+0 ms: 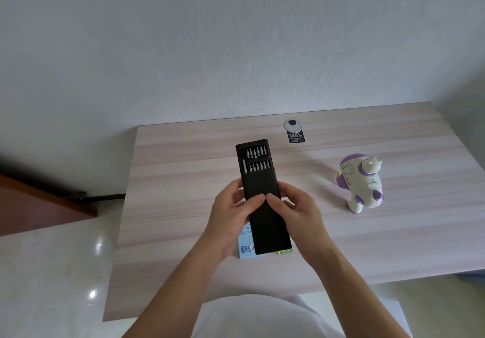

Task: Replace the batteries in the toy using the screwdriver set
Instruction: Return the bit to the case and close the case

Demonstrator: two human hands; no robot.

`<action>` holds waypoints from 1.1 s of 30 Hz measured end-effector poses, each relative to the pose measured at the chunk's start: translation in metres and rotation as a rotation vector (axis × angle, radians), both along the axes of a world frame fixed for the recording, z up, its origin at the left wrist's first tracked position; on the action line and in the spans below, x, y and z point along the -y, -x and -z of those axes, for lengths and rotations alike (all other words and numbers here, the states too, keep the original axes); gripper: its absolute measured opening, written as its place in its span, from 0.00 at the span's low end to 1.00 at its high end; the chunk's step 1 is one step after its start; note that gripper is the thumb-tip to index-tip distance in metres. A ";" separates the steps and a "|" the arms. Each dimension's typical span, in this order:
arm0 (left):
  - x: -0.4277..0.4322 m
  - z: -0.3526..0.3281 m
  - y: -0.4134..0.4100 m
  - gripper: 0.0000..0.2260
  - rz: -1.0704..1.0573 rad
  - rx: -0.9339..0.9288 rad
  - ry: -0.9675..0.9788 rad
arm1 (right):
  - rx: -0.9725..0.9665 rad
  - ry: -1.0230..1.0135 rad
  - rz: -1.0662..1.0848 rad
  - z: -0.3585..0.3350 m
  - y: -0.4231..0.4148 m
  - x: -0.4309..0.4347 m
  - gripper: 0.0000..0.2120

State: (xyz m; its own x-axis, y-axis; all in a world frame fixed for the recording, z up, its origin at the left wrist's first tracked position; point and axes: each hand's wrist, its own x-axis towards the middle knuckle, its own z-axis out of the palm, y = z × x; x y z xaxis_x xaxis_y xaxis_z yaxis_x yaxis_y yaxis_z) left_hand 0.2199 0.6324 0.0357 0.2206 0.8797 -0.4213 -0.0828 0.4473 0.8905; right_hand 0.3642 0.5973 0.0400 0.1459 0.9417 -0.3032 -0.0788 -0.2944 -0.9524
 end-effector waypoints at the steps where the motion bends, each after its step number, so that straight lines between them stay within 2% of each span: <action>1: 0.000 0.000 0.000 0.13 0.004 -0.016 -0.005 | 0.025 0.001 0.006 0.001 0.000 -0.001 0.11; 4: 0.000 -0.001 -0.002 0.07 0.003 -0.084 -0.022 | 0.092 0.037 0.073 0.003 0.004 -0.003 0.05; 7: -0.001 -0.003 -0.004 0.12 0.009 -0.221 -0.060 | 0.215 0.073 0.134 0.002 0.012 -0.005 0.14; 9: -0.002 -0.004 -0.003 0.12 0.034 -0.237 -0.071 | 0.233 0.081 0.170 0.005 0.014 -0.005 0.17; 11: -0.002 -0.004 0.001 0.09 0.058 -0.138 -0.039 | 0.194 0.073 0.182 0.005 0.012 -0.005 0.15; 13: -0.002 -0.005 0.004 0.13 0.062 -0.062 -0.021 | 0.092 0.057 0.153 0.005 0.007 -0.004 0.10; 14: -0.002 -0.005 0.005 0.14 0.059 -0.065 -0.028 | 0.018 0.041 0.111 0.003 0.004 -0.003 0.08; 16: -0.002 -0.004 0.004 0.11 0.042 -0.096 -0.049 | -0.059 -0.001 0.015 0.002 -0.001 -0.001 0.11; 18: -0.003 -0.002 0.003 0.08 0.037 -0.130 -0.072 | -0.032 -0.020 0.008 0.003 -0.003 -0.001 0.11; 22: -0.003 -0.003 0.001 0.05 0.041 -0.211 -0.119 | 0.104 0.010 0.102 0.008 0.001 -0.002 0.04; 26: 0.000 -0.003 -0.003 0.09 0.041 -0.306 -0.138 | 0.168 0.022 0.131 0.009 0.007 -0.002 0.11; 30: 0.003 -0.003 0.001 0.08 0.054 -0.170 -0.043 | 0.118 0.047 0.146 0.012 0.005 -0.001 0.09; 33: 0.003 -0.001 0.006 0.16 0.079 -0.081 -0.009 | -0.031 0.061 0.088 0.016 -0.002 0.001 0.07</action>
